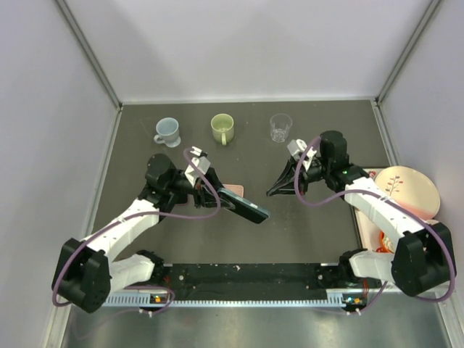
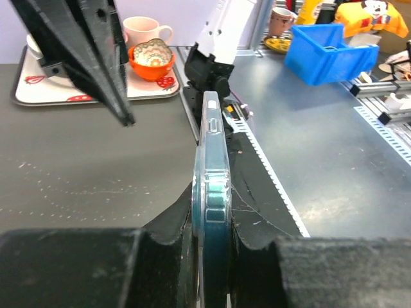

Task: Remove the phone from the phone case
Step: Remove the phone case from the phone.

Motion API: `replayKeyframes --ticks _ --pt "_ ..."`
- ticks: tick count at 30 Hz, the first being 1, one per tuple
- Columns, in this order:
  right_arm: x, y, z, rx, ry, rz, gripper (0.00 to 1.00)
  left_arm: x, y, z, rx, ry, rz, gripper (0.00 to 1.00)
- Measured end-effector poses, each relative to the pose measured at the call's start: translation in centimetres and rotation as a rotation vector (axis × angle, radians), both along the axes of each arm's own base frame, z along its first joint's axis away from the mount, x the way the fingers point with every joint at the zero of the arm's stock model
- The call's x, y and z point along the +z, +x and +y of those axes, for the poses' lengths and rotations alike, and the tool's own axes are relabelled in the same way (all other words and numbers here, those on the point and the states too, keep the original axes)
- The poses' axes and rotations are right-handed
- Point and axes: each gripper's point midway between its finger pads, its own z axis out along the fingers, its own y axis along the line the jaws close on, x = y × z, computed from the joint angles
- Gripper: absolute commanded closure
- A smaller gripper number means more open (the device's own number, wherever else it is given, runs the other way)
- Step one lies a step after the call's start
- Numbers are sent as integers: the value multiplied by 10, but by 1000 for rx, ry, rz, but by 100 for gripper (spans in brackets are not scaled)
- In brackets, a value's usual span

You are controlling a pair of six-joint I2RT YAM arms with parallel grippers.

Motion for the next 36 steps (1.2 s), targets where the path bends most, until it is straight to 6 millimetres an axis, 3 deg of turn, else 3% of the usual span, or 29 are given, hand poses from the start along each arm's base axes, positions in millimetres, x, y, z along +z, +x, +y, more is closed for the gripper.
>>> replayKeyframes --ticks 3,4,7,10,23,36 --pt "-5 8 2 -43 -10 -14 100 1 -8 -1 -37 1 -3 100" --pt "-7 11 3 -57 -13 -14 87 1 -8 -1 -35 1 -4 100" --pt "-12 17 3 -99 -26 -28 62 1 -2 -3 -4 -5 -4 100" --pt "-17 19 0 -144 -59 -81 58 0 9 -3 55 -8 -1 100" --pt "-20 20 -9 -207 -123 -195 56 -25 57 -6 290 43 33 100" --pt "-26 25 -7 -212 -141 -178 59 -31 63 -5 319 61 43 100"
